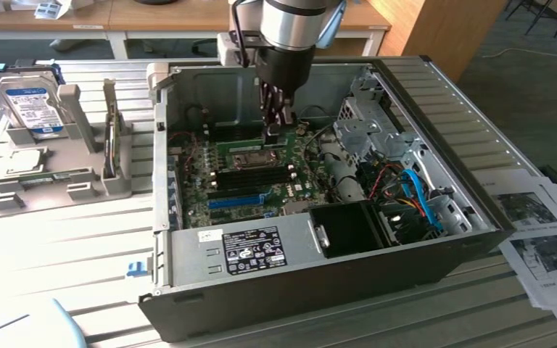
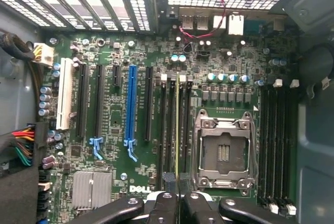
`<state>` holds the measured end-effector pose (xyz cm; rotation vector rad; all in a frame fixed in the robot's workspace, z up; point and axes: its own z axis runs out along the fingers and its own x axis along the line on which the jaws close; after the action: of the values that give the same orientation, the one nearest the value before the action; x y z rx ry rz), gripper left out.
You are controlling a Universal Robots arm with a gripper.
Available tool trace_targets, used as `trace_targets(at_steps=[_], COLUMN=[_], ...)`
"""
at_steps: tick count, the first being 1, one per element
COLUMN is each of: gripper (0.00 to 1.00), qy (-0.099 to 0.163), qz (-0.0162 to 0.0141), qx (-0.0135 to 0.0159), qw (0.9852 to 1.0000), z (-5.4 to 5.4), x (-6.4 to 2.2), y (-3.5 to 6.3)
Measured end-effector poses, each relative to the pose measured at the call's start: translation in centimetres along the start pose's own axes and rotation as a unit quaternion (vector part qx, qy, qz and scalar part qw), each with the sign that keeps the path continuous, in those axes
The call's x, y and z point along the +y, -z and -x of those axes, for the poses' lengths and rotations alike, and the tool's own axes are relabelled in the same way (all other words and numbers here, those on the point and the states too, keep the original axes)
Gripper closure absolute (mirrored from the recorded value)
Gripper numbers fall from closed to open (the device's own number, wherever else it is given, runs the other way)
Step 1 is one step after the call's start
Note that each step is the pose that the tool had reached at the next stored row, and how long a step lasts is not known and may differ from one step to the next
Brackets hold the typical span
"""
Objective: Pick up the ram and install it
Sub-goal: 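Insert the ram into the slot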
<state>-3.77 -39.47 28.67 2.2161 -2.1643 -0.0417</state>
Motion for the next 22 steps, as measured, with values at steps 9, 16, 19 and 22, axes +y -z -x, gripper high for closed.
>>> trace_targets(at_steps=[9,16,19,22], gripper=[0.89,0.89,0.89,0.89], qy=[0.000,0.000,0.000,0.000], qz=[0.0001,0.0003,0.0003,0.0003], qx=[0.0000,0.0000,0.0000,0.0000], qw=[1.0000,1.0000,1.0000,1.0000], z=[-0.8,-1.2,-1.2,-1.2], x=[0.02,0.03,0.02,0.02], y=[-0.01,-0.02,-0.01,-0.01])
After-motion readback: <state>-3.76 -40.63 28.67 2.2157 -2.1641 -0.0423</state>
